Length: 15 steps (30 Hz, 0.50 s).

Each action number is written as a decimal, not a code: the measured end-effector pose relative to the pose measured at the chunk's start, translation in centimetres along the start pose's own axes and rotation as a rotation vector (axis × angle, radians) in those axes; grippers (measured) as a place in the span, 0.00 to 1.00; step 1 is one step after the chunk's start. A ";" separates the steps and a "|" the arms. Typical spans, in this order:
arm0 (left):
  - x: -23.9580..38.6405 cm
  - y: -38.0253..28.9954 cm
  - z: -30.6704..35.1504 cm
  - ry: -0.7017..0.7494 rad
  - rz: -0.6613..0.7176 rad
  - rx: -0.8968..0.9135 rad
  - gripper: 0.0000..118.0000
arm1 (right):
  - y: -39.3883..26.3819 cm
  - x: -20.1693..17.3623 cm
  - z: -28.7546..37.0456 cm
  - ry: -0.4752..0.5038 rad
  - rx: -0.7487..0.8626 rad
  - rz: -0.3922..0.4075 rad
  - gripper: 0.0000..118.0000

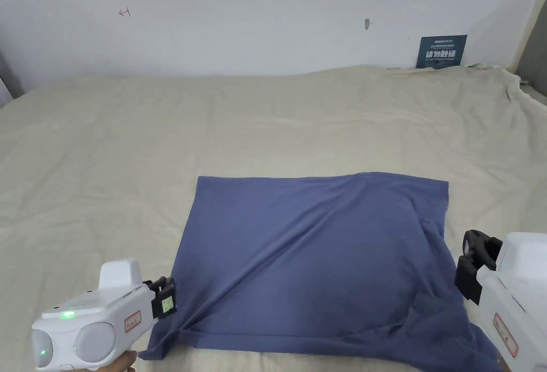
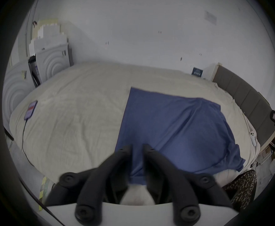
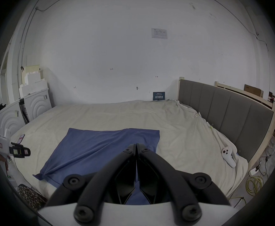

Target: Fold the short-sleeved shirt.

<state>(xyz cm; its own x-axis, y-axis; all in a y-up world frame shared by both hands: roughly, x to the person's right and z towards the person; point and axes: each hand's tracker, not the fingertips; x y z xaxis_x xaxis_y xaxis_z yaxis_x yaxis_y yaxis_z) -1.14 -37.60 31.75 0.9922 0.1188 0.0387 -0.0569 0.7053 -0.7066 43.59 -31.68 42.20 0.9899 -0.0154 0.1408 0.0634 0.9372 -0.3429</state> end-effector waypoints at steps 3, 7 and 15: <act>-0.9 -1.2 -1.7 0.036 0.018 -0.113 0.69 | -0.4 0.3 -0.2 -0.004 -0.014 -0.006 0.00; -1.9 -3.5 -3.6 0.066 0.027 -0.179 0.77 | -1.0 0.5 -0.4 -0.005 -0.036 -0.011 0.00; -2.9 -6.3 -6.2 0.119 0.026 -0.272 0.58 | -2.2 1.0 -0.7 -0.018 -0.076 -0.023 0.00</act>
<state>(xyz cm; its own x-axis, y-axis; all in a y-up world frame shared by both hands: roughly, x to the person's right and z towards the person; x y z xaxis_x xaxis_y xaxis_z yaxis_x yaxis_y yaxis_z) -3.02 -46.67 31.71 0.9977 0.0404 -0.0536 -0.0665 0.4878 -0.8704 44.55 -34.01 42.46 0.9856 -0.0300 0.1661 0.0965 0.9076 -0.4086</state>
